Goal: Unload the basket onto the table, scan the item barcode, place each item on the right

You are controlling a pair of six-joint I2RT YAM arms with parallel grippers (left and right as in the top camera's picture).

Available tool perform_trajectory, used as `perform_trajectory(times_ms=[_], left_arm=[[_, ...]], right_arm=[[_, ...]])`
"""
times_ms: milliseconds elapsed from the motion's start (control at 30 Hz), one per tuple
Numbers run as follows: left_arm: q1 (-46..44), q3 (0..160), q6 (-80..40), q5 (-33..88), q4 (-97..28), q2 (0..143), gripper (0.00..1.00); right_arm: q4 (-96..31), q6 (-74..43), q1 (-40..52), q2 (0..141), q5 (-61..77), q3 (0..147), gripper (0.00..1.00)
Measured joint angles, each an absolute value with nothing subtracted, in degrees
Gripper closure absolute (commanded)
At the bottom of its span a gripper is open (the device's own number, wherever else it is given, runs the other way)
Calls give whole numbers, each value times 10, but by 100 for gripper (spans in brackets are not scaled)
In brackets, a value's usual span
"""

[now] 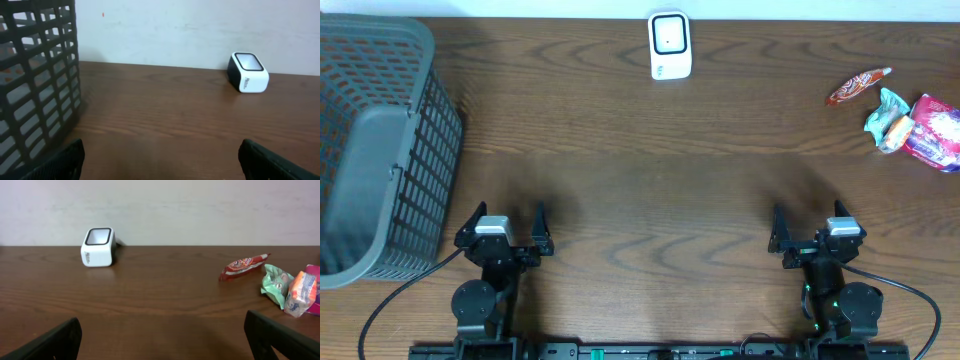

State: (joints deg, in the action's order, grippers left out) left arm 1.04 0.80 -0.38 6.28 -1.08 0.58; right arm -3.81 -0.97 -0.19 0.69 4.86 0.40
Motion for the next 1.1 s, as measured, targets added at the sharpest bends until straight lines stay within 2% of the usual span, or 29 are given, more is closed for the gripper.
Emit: perform_trajectory(times_ms=[1100], left_arm=[[10, 9, 10, 61, -12, 6, 2]], right_arm=[[-38, -10, -2, 7, 49, 4, 1]])
